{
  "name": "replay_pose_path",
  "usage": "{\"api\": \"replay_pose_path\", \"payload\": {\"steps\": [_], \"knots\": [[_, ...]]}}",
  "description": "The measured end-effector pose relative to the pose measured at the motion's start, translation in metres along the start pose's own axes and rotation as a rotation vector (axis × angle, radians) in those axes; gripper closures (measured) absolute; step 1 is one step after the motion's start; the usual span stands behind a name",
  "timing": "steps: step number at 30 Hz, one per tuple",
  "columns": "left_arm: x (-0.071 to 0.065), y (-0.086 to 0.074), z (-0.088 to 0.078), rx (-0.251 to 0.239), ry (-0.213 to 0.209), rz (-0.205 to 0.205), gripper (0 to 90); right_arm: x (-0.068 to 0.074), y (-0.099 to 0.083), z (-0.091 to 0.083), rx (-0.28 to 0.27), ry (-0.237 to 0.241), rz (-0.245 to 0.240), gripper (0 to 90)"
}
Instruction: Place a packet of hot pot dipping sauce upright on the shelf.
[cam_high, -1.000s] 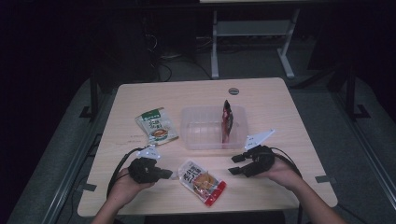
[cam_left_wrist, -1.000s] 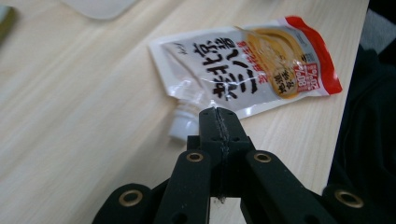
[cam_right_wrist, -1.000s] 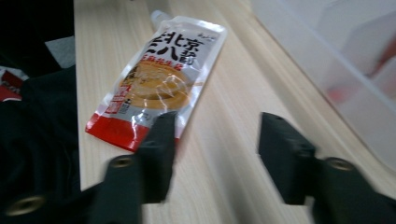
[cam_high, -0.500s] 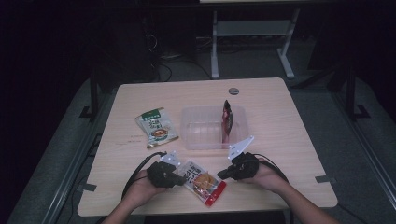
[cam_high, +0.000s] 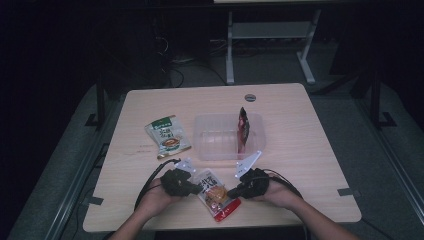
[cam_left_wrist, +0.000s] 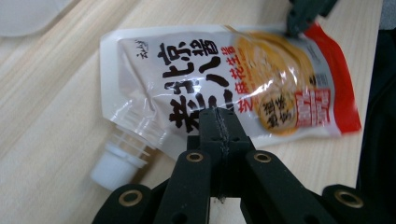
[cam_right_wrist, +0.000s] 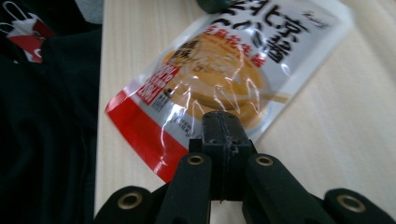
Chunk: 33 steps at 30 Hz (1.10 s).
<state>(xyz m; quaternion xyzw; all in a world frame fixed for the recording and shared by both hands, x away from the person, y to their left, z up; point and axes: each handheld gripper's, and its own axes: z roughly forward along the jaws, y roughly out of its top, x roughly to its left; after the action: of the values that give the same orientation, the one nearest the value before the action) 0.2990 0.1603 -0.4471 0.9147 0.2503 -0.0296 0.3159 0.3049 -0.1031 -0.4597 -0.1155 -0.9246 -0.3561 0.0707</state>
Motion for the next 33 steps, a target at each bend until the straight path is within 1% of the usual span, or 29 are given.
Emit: {"api": "replay_pose_path", "payload": {"steps": [1, 2, 3, 4, 7, 8, 9, 10, 11, 12, 13, 14, 15, 17, 18, 19, 23, 25, 26, 27, 28, 29, 30, 31, 32, 33], "knots": [[0.0, 0.001, 0.001, -0.005, -0.002, -0.006, 89.8, 0.001, 0.0, 0.001, 0.001, 0.004, -0.005, 89.7], [0.001, 0.002, 0.002, -0.003, -0.003, 0.0, 89.8, 0.002, 0.001, 0.002, 0.004, 0.011, -0.006, 89.7], [0.001, 0.003, 0.003, -0.011, -0.001, -0.009, 89.8, 0.003, 0.002, 0.003, 0.003, 0.015, -0.016, 89.8], [0.001, 0.005, 0.004, -0.01, -0.001, -0.007, 89.8, 0.005, 0.003, 0.004, 0.011, 0.021, -0.018, 89.7], [0.001, 0.008, 0.006, -0.011, -0.002, -0.005, 89.8, 0.009, 0.006, 0.008, 0.007, 0.04, -0.032, 89.7], [0.002, 0.009, 0.008, -0.015, -0.003, -0.009, 89.8, 0.01, 0.007, 0.01, 0.007, 0.042, -0.046, 89.7], [0.002, 0.011, 0.008, -0.012, -0.003, -0.002, 89.8, 0.011, 0.008, 0.011, 0.004, 0.046, -0.049, 89.7], [0.002, 0.012, 0.01, -0.017, -0.005, -0.006, 89.8, 0.013, 0.009, 0.013, 0.009, 0.055, -0.047, 89.7], [0.002, 0.014, 0.011, -0.015, -0.005, -0.002, 89.9, 0.014, 0.01, 0.014, 0.007, 0.058, -0.048, 89.8], [0.002, 0.015, 0.012, -0.016, -0.002, 0.0, 89.8, 0.016, 0.012, 0.016, 0.007, 0.066, -0.058, 89.8], [0.002, 0.018, 0.013, -0.01, -0.004, 0.011, 89.8, 0.018, 0.012, 0.018, 0.007, 0.07, -0.061, 89.8], [0.002, 0.019, 0.014, -0.014, -0.004, 0.015, 89.8, 0.019, 0.014, 0.02, 0.002, 0.079, -0.076, 89.8], [0.002, 0.02, 0.016, -0.018, -0.005, 0.01, 89.8, 0.02, 0.015, 0.021, 0.003, 0.081, -0.083, 89.8], [0.002, 0.023, 0.018, -0.016, -0.004, 0.023, 89.8, 0.022, 0.016, 0.023, 0.006, 0.093, -0.082, 89.8], [0.001, 0.024, 0.019, -0.018, -0.009, 0.014, 89.8, 0.022, 0.017, 0.023, 0.0, 0.092, -0.093, 89.7], [0.001, 0.025, 0.021, -0.024, -0.012, 0.017, 89.9, 0.022, 0.016, 0.023, 0.003, 0.095, -0.082, 89.8], [-0.004, 0.035, 0.031, -0.06, -0.031, 0.015, 89.8, 0.022, 0.016, 0.024, -0.002, 0.101, -0.071, 89.8], [-0.007, 0.04, 0.034, -0.057, -0.029, 0.034, 89.8, 0.022, 0.017, 0.024, -0.007, 0.107, -0.072, 89.7], [-0.009, 0.042, 0.034, -0.053, -0.021, 0.048, 89.8, 0.021, 0.017, 0.023, -0.011, 0.103, -0.08, 89.7], [-0.011, 0.042, 0.033, -0.052, -0.015, 0.062, 89.8, 0.021, 0.016, 0.021, -0.011, 0.095, -0.077, 89.7], [-0.011, 0.041, 0.032, -0.054, -0.018, 0.062, 89.8, 0.019, 0.015, 0.017, -0.024, 0.096, -0.059, 89.8], [-0.011, 0.04, 0.03, -0.057, -0.016, 0.056, 89.8, 0.017, 0.014, 0.013, -0.031, 0.087, -0.048, 89.7], [-0.012, 0.039, 0.028, -0.068, -0.019, 0.042, 89.8, 0.014, 0.013, 0.009, -0.044, 0.071, -0.046, 89.7], [-0.012, 0.037, 0.025, -0.073, -0.025, 0.037, 89.8, 0.01, 0.012, 0.004, -0.056, 0.051, -0.025, 89.8], [-0.015, 0.035, 0.021, -0.079, -0.033, 0.039, 89.8, 0.006, 0.011, -0.001, -0.07, 0.028, -0.015, 89.8], [-0.017, 0.034, 0.019, -0.081, -0.035, 0.035, 89.8, 0.0, 0.01, -0.007, -0.082, -0.003, 0.006, 89.7]]}}
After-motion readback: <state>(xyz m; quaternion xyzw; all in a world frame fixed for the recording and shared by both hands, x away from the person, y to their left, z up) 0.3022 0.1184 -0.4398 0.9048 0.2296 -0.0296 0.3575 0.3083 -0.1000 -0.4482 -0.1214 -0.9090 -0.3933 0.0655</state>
